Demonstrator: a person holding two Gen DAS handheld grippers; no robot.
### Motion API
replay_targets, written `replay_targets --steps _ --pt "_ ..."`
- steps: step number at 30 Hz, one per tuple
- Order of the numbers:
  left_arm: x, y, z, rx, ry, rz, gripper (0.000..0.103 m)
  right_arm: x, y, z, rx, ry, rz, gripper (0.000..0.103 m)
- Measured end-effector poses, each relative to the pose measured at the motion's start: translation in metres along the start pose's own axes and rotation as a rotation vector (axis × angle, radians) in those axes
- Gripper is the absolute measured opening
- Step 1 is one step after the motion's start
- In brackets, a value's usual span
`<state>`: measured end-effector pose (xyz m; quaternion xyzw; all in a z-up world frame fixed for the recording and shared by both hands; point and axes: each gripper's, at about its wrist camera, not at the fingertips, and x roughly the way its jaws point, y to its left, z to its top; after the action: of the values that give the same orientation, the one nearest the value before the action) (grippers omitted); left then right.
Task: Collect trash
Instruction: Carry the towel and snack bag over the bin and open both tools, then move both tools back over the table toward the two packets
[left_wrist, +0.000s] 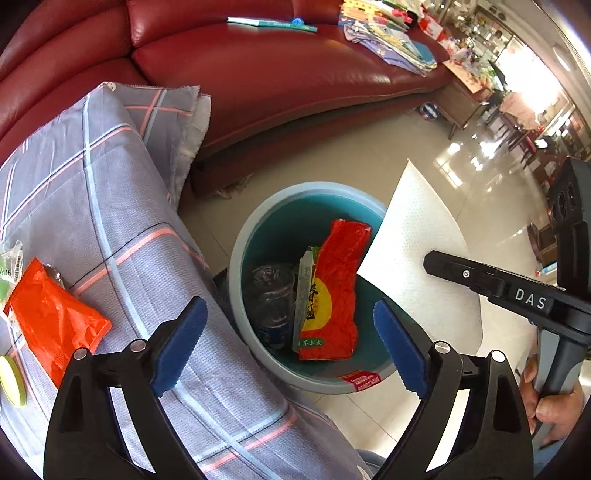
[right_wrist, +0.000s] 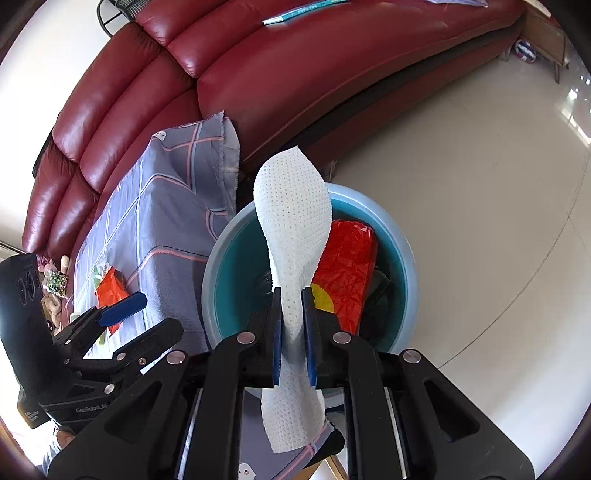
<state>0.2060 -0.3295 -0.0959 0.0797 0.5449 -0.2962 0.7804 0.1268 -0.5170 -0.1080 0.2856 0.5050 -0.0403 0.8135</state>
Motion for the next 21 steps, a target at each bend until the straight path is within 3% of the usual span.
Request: replay_targets --steps 4,5,6,8,11,15,21 --pt "-0.009 0.009 -0.006 -0.024 0.004 -0.018 0.096 0.007 0.009 -0.001 -0.017 0.014 -0.009 0.014" --pt "-0.011 0.011 -0.008 -0.028 0.005 -0.020 0.097 0.009 0.012 -0.002 -0.021 0.019 -0.011 0.019" --pt "-0.014 0.012 -0.009 -0.032 0.004 -0.022 0.097 0.010 0.012 -0.002 -0.022 0.020 -0.011 0.035" --pt "-0.017 0.016 -0.011 -0.040 0.002 -0.026 0.097 0.011 0.017 -0.004 -0.029 0.013 -0.018 0.051" --pt "-0.020 0.022 -0.015 -0.048 0.002 -0.032 0.097 0.013 0.023 -0.005 -0.037 0.021 -0.023 0.053" --pt "-0.025 0.030 -0.021 -0.061 0.005 -0.042 0.097 0.013 0.027 -0.007 -0.023 0.016 -0.032 0.075" --pt "-0.036 0.046 -0.032 -0.084 -0.002 -0.045 0.098 0.014 0.030 -0.012 0.016 0.045 -0.074 0.086"
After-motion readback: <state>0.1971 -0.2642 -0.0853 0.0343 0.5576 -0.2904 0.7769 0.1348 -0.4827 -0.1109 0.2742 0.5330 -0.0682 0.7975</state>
